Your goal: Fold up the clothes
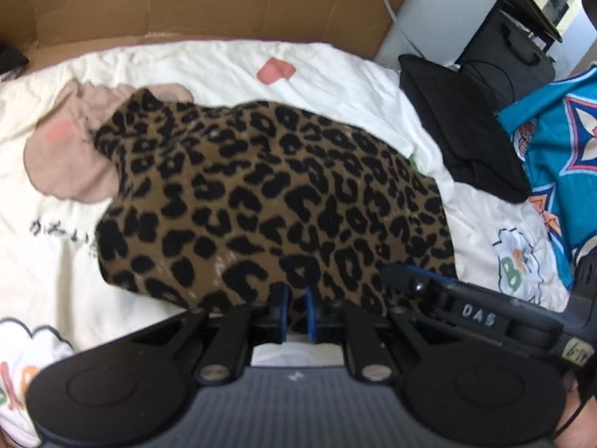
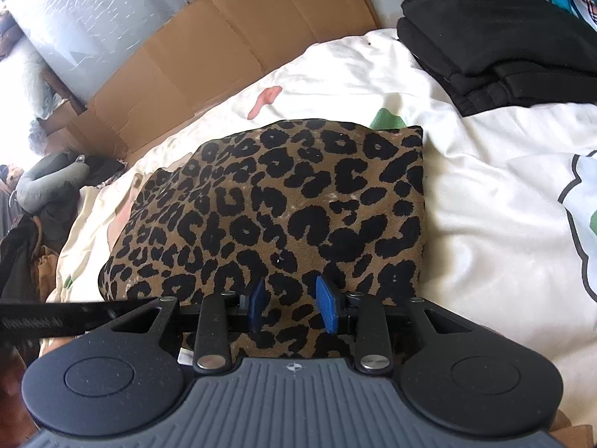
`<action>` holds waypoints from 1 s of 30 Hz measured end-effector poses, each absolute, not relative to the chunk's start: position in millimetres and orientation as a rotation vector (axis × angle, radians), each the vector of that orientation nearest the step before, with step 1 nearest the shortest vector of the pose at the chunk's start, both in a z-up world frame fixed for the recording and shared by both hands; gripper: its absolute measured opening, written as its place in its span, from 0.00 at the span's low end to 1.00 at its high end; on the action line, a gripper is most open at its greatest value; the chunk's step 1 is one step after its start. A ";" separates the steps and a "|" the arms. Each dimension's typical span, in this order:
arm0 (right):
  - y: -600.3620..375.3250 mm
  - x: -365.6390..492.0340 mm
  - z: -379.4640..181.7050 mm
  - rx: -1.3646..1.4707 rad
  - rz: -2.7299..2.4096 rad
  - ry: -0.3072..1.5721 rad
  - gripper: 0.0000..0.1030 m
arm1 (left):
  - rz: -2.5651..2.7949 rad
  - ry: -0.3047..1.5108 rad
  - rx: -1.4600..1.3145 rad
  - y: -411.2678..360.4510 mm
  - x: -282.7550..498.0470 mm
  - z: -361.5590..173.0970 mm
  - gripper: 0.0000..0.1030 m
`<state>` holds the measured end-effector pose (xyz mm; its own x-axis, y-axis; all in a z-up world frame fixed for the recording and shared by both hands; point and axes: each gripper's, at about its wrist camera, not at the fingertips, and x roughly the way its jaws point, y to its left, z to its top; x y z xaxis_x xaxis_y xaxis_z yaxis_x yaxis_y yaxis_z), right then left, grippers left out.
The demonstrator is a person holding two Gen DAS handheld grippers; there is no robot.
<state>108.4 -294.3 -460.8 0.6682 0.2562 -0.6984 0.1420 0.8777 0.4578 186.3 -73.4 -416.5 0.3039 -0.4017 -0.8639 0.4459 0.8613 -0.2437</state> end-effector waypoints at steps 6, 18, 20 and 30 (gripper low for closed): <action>-300.4 108.3 -463.1 0.514 0.036 0.853 0.35 | -0.530 1.130 0.041 -66.3 195.2 -429.9 0.08; -305.8 107.7 -465.8 0.525 0.030 0.853 0.31 | -0.355 1.130 0.095 -21.0 228.7 -434.4 0.02; -306.4 107.3 -466.3 0.524 0.029 0.855 0.29 | -0.294 1.135 0.103 -12.8 233.5 -436.5 0.02; -308.2 94.7 -446.2 0.555 0.021 0.857 0.37 | -0.305 1.080 0.047 -3.9 232.2 -403.5 0.05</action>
